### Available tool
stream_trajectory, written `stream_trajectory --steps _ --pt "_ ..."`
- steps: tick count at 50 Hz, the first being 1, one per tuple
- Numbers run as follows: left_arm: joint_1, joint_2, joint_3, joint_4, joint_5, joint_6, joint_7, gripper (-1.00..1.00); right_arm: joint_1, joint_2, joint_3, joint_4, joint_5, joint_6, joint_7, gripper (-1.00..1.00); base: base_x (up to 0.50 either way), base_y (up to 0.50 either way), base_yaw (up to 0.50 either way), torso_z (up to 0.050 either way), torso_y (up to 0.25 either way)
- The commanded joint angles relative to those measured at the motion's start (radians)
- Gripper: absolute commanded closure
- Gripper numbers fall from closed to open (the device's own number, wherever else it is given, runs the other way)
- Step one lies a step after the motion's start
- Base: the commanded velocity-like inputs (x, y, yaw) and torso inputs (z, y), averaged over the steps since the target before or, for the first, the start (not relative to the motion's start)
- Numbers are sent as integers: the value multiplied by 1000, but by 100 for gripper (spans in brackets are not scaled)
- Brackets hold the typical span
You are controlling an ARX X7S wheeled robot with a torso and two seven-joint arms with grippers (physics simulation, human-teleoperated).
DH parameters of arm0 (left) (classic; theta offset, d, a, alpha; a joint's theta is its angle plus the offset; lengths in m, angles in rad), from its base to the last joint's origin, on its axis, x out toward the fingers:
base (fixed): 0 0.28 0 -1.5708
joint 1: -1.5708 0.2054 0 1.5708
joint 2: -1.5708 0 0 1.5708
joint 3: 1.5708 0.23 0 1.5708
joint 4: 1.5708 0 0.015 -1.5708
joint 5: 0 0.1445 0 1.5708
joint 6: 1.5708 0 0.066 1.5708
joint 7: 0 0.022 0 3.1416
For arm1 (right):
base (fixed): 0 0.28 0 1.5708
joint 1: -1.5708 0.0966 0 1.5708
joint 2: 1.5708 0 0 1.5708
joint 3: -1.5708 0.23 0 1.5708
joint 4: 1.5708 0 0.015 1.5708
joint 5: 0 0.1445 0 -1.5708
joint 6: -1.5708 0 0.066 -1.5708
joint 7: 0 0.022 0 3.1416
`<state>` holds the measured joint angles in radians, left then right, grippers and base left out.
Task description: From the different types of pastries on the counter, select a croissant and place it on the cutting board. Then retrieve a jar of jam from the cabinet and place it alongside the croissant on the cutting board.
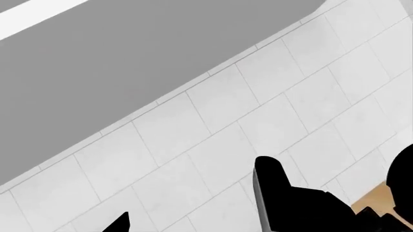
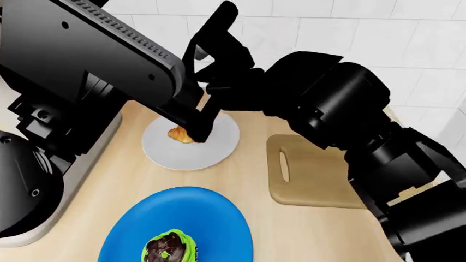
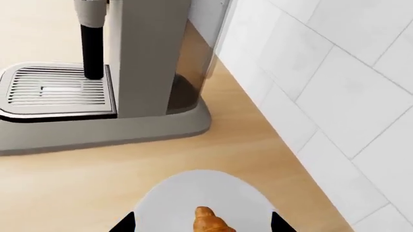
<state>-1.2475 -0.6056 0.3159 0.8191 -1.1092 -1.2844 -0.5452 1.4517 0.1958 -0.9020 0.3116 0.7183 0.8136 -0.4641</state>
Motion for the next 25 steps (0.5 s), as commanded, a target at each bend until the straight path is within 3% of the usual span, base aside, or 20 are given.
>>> stream_trajectory --steps 1,25 --pt "-3 -6 10 -2 0 7 1 -100 -3 -30 -31 49 -8 -2 -21 -100 0 0 0 0 0" --pt "9 -27 21 4 2 33 5 -100 7 -110 -74 232 -64 -81 -39 -100 0 0 0 0 0"
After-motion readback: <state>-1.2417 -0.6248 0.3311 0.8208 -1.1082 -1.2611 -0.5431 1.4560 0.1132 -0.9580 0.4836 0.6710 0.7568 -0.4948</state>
